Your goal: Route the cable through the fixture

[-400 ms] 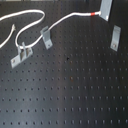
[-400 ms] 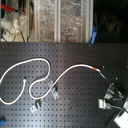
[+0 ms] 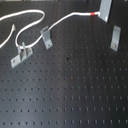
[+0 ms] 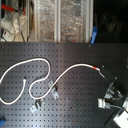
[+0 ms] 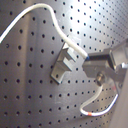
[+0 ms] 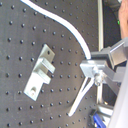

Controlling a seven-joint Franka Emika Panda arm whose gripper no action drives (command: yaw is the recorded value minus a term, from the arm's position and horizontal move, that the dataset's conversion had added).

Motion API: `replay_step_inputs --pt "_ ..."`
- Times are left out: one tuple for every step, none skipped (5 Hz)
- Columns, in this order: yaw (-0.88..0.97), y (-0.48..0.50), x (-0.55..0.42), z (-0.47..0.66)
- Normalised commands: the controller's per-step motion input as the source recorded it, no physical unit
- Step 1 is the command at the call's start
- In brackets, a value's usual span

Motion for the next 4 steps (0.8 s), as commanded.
replay_step_inputs --pt "-0.13 0.073 -0.098 0.11" --pt "-0.41 0.138 -0.164 0.20" --pt "-0.39 0.106 -0.142 0.18" --pt "0.00 0.032 -0.055 0.07"
